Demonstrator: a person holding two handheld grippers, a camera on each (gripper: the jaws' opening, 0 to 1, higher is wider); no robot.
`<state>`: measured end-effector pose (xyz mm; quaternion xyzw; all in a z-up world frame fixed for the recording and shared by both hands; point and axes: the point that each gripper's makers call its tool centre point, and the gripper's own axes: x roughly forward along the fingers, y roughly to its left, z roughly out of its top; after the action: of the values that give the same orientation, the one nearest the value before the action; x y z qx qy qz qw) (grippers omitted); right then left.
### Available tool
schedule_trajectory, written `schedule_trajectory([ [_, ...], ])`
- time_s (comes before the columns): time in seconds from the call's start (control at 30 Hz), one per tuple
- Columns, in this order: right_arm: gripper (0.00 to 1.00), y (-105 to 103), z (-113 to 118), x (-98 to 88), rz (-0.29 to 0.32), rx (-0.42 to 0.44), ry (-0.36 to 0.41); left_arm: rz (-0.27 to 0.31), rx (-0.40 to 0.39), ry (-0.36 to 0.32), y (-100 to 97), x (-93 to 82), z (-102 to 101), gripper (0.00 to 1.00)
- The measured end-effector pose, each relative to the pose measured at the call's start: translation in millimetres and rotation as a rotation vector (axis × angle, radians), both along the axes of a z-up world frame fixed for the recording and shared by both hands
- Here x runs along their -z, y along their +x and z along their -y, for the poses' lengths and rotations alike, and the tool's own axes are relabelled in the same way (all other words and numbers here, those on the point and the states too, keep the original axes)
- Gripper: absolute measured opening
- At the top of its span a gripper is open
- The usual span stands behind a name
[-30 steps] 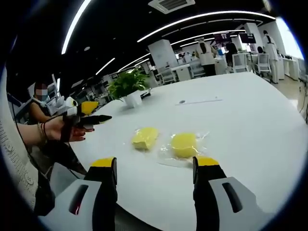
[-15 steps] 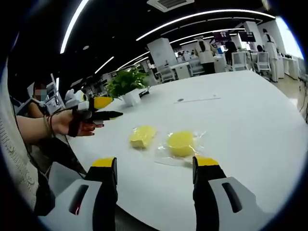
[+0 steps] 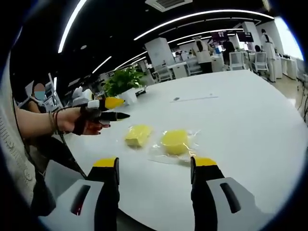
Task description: Compare the silicone blocks by pressing each to a similar depth, holding the contact briefly, and releasing to observe deformation and rebound differences across the visible hardness samples.
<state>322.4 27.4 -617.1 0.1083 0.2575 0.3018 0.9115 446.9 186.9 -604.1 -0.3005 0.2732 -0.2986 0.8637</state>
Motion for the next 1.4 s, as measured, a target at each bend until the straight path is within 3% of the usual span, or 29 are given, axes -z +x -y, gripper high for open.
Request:
schedule_trajectory([
  [0.27, 0.55, 3.5, 6.3, 4.2, -0.009, 0.015, 0.006, -0.103, -0.063, -0.097, 15.9, 17.4, 6.1, 0.61],
  [0.7, 0.54, 8.2, 14.4, 12.6, -0.032, 0.029, 0.012, -0.256, -0.173, -0.114, 37.6, 54.3, 7.3, 0.58],
  [0.9, 0.54, 10.3, 20.7, 16.2, -0.041, 0.045, 0.020, -0.380, -0.246, -0.228, 46.3, 65.6, 21.0, 0.57],
  [0.97, 0.54, 10.6, 22.0, 17.2, -0.043, 0.048, 0.019, -0.394, -0.256, -0.247, 48.6, 68.3, 24.9, 0.57],
  [1.03, 0.53, 11.0, 23.7, 18.9, -0.047, 0.049, 0.018, -0.448, -0.324, -0.329, 53.9, 71.8, 27.3, 0.58],
  [1.1, 0.53, 11.2, 25.2, 20.5, -0.051, 0.051, 0.016, -0.485, -0.341, -0.420, 57.0, 71.6, 32.4, 0.57],
  [1.13, 0.53, 11.5, 26.1, 21.3, -0.053, 0.053, 0.017, -0.502, -0.370, -0.434, 58.6, 75.3, 30.6, 0.57],
  [1.4, 0.53, 13.6, 28.0, 24.2, -0.063, 0.054, 0.015, -0.516, -0.382, -0.413, 60.8, 88.5, 35.0, 0.55],
])
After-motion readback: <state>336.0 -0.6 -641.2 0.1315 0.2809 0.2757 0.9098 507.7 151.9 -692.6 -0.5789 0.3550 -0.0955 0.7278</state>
